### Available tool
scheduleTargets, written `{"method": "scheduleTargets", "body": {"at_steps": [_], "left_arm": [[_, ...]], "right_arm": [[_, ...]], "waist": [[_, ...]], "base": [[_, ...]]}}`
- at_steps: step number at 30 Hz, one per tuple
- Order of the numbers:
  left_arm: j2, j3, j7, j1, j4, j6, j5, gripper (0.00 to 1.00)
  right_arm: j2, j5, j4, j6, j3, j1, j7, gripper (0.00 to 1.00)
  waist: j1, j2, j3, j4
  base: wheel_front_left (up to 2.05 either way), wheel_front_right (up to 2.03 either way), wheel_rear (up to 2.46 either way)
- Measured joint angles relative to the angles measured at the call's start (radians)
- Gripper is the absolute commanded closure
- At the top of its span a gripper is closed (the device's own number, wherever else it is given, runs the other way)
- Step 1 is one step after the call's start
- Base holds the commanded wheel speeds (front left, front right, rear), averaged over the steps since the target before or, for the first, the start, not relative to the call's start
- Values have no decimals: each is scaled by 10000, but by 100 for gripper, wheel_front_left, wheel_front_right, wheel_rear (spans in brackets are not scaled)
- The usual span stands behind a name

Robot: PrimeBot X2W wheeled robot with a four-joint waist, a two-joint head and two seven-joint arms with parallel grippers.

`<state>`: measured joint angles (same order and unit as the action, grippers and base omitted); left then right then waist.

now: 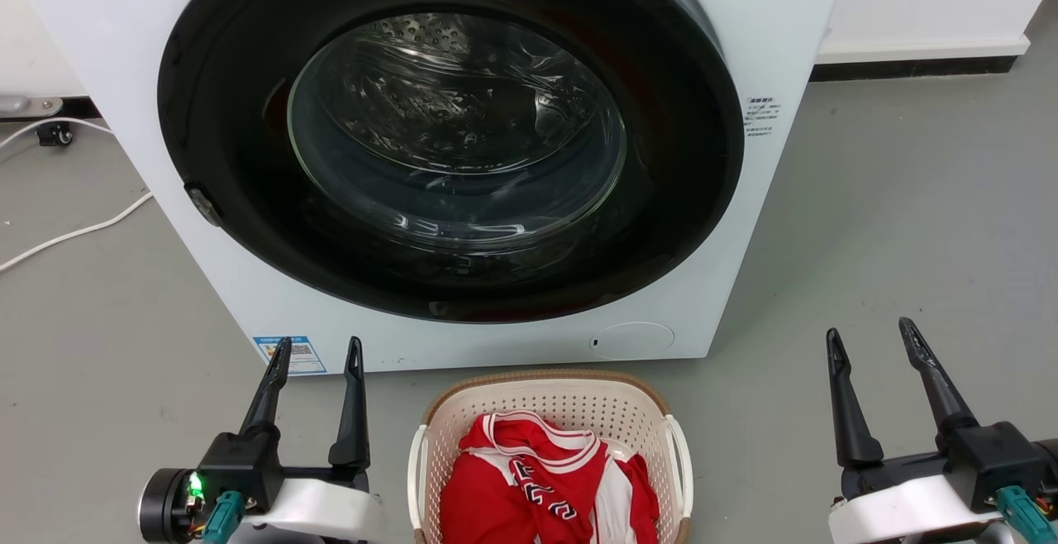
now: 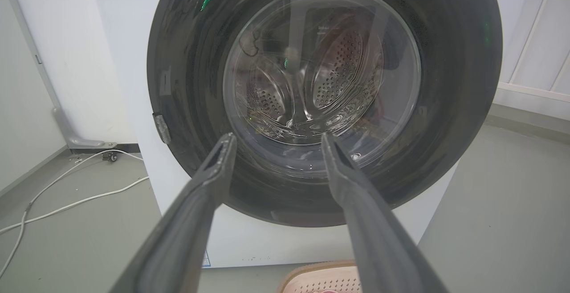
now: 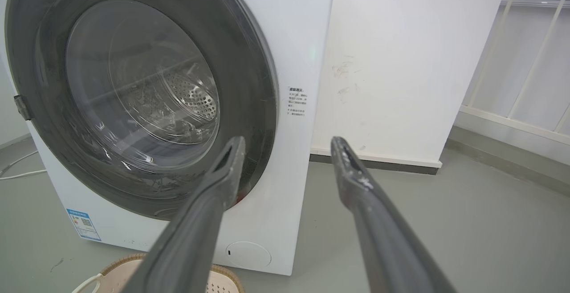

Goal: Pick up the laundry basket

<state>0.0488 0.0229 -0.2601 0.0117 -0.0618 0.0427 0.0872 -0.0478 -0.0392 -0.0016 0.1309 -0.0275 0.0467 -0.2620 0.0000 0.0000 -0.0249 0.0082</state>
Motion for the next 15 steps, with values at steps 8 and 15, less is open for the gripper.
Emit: {"method": "scheduleTargets", "body": {"at_steps": [8,15], "left_arm": [[0,4,-4,11,-48,0,-50,0],[0,12,-29,12,-77,-33,-50,0]], "right_arm": [[-2,50,2,0,-19,7,-13,0],[-2,65,12,0,-10,10,-13,0]], "waist": [[0,0,-9,5],[0,0,-3,31]], "base": [[0,0,0],[0,0,0]]}}
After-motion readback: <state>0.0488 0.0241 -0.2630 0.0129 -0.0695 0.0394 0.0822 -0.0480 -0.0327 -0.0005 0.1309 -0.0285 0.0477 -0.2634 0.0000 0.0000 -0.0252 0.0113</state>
